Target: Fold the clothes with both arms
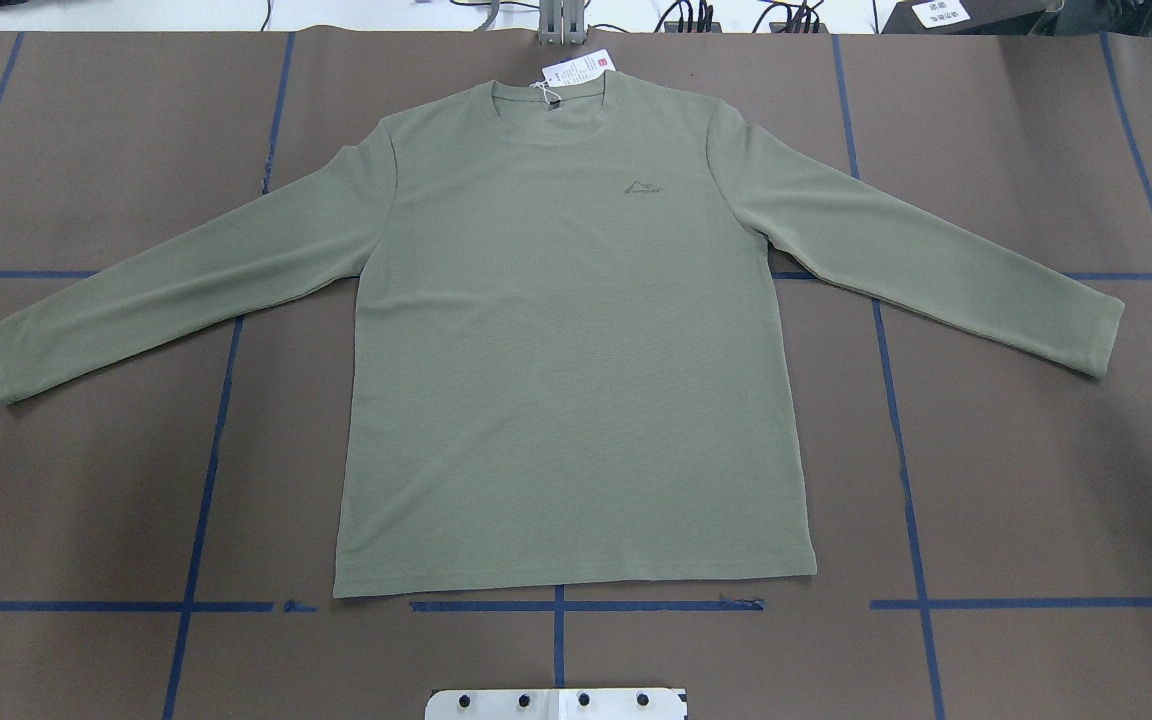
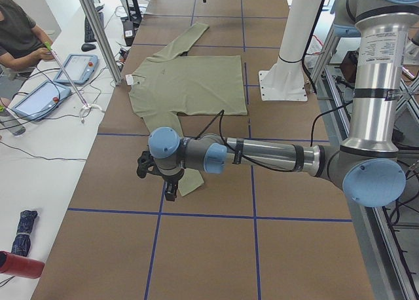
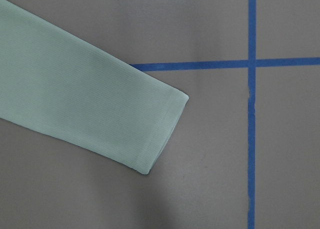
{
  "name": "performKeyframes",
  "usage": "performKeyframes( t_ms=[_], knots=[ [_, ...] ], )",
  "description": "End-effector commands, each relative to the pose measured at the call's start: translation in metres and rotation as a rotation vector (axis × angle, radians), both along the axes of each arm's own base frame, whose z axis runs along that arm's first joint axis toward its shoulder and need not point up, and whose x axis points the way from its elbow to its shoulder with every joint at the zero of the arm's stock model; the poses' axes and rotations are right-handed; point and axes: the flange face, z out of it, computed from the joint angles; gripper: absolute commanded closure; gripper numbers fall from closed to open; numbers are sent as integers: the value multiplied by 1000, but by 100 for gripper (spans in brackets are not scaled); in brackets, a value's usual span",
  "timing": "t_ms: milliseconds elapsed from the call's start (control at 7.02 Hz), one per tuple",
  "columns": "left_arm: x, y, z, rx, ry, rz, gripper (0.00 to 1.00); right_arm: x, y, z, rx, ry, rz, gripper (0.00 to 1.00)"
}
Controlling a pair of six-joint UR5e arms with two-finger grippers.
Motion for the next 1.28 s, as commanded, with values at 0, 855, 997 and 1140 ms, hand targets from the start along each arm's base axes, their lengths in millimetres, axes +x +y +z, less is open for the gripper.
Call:
performKeyframes(
  t_ms=[0,855,997,1140],
  knots=[
    [-8,-5,-8,-2,7,-21,0,2,9,8,-39,-36,8,0],
    [6,-7,12,5,20,9,0,4,1,-4,-3,0,18,0],
    [9,-8,8,36,25,14,0,3,2,-10,8,-6,18,0],
    [12,-8,8,40,27,21,0,1,3,-14,13,-6,16,0]
  ],
)
